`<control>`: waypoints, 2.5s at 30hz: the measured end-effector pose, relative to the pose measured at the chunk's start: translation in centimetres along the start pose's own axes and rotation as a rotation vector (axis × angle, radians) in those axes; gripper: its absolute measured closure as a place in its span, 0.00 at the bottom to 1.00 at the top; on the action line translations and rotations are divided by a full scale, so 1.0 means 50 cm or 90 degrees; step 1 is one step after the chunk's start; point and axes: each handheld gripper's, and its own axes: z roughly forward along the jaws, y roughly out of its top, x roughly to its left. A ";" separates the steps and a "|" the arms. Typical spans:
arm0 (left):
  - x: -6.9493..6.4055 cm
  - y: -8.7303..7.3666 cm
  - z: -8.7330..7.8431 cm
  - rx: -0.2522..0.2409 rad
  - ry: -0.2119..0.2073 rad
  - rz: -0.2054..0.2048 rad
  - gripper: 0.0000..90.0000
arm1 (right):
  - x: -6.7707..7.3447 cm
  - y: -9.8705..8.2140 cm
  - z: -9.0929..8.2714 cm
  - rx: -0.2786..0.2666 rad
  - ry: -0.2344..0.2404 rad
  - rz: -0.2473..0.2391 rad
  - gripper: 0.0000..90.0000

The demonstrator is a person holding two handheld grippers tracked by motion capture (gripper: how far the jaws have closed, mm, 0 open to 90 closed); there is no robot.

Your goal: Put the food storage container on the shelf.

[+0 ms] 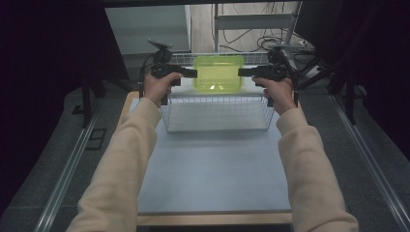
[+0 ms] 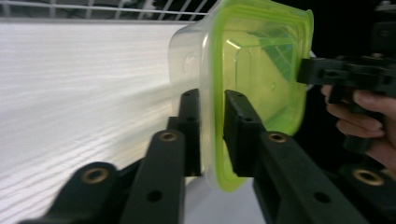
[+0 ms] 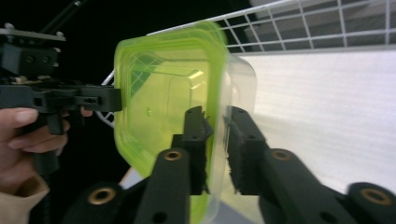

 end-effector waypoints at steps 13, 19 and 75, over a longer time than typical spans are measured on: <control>0.015 -0.010 0.012 -0.024 0.018 0.017 0.37 | 0.003 -0.004 0.004 -0.042 -0.071 -0.050 0.50; 0.022 -0.021 -0.003 -0.039 0.011 0.016 0.35 | 0.015 -0.010 -0.005 -0.059 -0.064 -0.050 0.48; 0.003 -0.558 -0.059 0.041 0.043 0.144 0.30 | -0.045 -0.550 -0.162 0.055 -0.126 -0.293 0.23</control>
